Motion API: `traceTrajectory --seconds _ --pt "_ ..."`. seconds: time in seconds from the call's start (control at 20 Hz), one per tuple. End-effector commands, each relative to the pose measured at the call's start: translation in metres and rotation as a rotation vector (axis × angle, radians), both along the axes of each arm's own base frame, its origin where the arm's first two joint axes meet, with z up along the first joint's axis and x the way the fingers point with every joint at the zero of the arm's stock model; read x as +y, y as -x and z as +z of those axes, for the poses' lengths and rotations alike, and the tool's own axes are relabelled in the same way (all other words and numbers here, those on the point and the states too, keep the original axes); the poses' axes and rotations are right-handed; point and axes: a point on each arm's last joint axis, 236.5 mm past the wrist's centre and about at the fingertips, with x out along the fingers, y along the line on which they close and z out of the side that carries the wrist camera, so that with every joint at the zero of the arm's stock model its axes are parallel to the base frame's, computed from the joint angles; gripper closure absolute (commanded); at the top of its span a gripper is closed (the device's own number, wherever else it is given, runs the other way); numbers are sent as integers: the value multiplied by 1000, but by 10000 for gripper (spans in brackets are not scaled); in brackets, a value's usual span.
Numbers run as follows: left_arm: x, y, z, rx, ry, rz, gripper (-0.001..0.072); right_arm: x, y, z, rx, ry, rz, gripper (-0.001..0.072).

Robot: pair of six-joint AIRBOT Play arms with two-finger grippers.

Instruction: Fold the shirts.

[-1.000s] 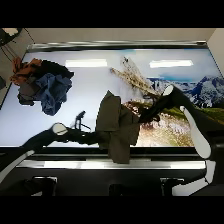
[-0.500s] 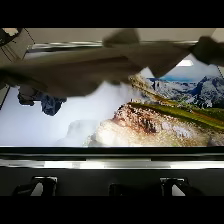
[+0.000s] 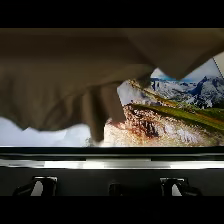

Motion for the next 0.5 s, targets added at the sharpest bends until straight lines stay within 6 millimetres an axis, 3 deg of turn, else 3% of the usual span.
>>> traceTrajectory --seconds 0.0,0.15,0.3,0.35,0.45 --pt "3 -27 -42 164 -27 -33 684 1 33 -113 500 -7 34 667" --pt "-7 -67 -143 420 -18 -139 683 11 55 -226 856 -72 82 667" --pt "-36 -86 -270 686 57 -262 684 27 85 -332 1108 -139 102 667" --pt "-46 -88 -300 741 60 -294 684 28 89 -357 1150 -154 93 667" --pt "-61 -99 -331 765 49 -329 684 23 74 -385 1122 -169 39 667"
